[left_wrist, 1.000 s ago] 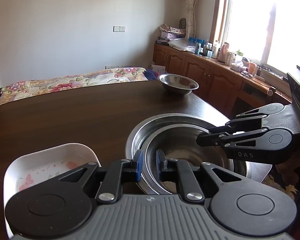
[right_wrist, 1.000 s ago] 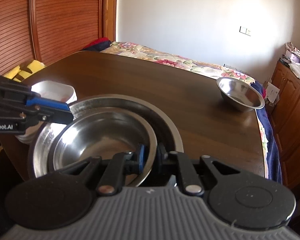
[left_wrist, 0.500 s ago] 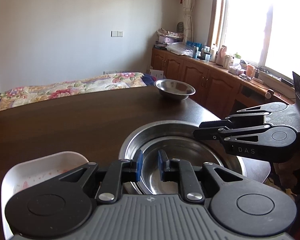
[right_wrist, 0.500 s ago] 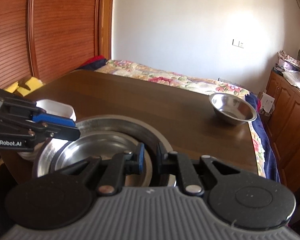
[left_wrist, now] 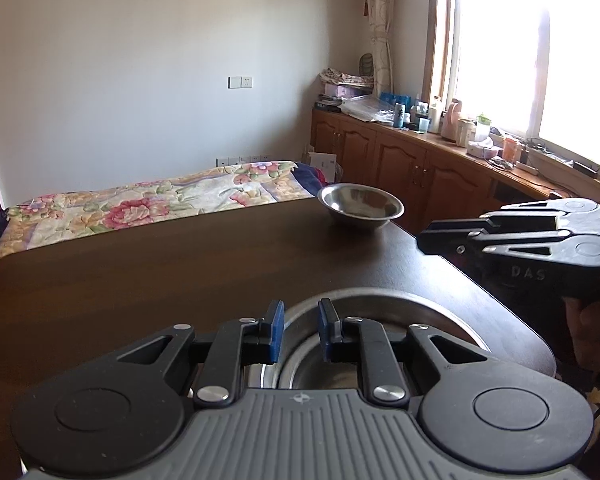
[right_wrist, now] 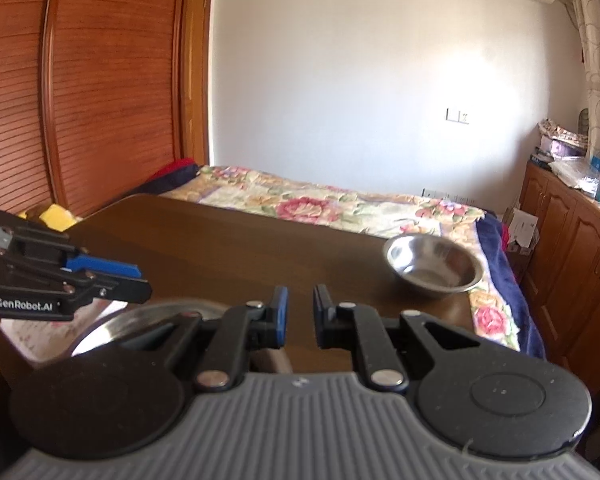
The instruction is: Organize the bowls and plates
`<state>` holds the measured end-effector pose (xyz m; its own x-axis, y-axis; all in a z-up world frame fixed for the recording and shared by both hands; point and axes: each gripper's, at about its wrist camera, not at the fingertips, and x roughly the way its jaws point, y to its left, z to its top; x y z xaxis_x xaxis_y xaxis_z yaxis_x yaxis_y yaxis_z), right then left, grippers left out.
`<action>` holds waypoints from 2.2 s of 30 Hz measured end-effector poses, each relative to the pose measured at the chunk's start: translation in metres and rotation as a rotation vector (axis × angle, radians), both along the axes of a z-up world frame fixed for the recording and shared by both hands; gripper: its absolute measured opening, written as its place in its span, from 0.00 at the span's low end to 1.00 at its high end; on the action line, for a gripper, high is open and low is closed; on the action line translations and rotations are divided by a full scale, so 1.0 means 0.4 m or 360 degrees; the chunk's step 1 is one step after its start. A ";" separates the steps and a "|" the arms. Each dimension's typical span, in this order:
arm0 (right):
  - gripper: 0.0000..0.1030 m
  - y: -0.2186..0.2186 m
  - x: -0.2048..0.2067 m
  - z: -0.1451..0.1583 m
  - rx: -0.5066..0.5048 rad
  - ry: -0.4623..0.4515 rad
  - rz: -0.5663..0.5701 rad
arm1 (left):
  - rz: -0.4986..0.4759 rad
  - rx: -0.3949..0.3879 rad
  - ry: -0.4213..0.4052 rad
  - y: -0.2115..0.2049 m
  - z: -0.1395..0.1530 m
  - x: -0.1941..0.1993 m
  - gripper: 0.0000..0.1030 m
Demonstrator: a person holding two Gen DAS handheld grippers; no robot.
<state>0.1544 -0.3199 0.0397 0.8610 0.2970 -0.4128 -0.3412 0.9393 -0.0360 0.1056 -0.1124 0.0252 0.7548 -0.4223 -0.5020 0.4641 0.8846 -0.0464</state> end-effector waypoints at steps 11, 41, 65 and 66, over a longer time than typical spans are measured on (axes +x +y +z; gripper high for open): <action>0.14 -0.076 0.072 0.011 0.0023 -0.0045 -0.0087 | 0.0004 0.0039 0.0001 -0.040 0.021 0.080 0.21; 0.43 -0.261 0.308 -0.087 0.0165 0.0096 -0.0375 | -0.0125 0.0086 0.0063 -0.242 0.040 0.368 0.67; 0.43 -0.306 0.386 -0.140 0.0320 0.0217 -0.0323 | -0.0184 0.0207 0.0299 -0.385 -0.057 0.563 0.38; 0.43 -0.306 0.387 -0.140 0.0325 0.0222 -0.0320 | -0.0184 0.0202 0.0310 -0.387 -0.060 0.568 0.36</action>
